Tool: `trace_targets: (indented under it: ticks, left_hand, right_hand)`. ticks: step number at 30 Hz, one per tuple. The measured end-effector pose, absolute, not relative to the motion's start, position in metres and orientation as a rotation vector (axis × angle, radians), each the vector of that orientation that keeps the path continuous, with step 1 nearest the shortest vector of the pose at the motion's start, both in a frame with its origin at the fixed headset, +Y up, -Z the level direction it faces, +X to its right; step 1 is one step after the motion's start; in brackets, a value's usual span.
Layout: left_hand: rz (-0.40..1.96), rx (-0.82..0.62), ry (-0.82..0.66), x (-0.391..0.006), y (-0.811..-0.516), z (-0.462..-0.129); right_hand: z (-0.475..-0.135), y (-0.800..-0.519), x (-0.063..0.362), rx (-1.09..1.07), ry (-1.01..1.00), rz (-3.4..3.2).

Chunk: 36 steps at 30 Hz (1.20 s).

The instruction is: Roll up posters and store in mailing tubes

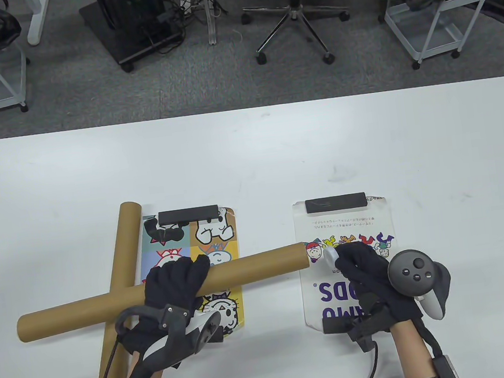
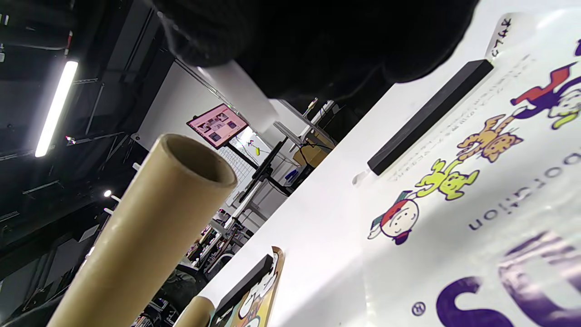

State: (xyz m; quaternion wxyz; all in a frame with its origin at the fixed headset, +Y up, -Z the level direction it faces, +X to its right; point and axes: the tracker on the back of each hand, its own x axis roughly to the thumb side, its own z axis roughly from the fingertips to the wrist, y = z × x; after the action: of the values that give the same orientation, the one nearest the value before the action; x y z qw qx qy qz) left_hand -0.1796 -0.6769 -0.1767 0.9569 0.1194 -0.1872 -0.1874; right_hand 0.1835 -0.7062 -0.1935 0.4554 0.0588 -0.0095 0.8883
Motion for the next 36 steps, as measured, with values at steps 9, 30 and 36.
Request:
trace_targets:
  ticks: [9,30,36]
  left_hand:
    - [-0.394,0.231,-0.343,-0.184,-0.674,-0.18]
    - [-0.34,0.191,-0.204,-0.213,-0.669,-0.191]
    - [-0.334,0.19,-0.199,-0.216,-0.668,-0.192]
  right_hand:
    - [-0.195,-0.707,0.183,0.136,-0.015,2.199]
    - [-0.202,-0.708,0.052,0.585,0.147,3.071]
    - [-0.204,-0.722,0.031,0.661,0.229,3.156]
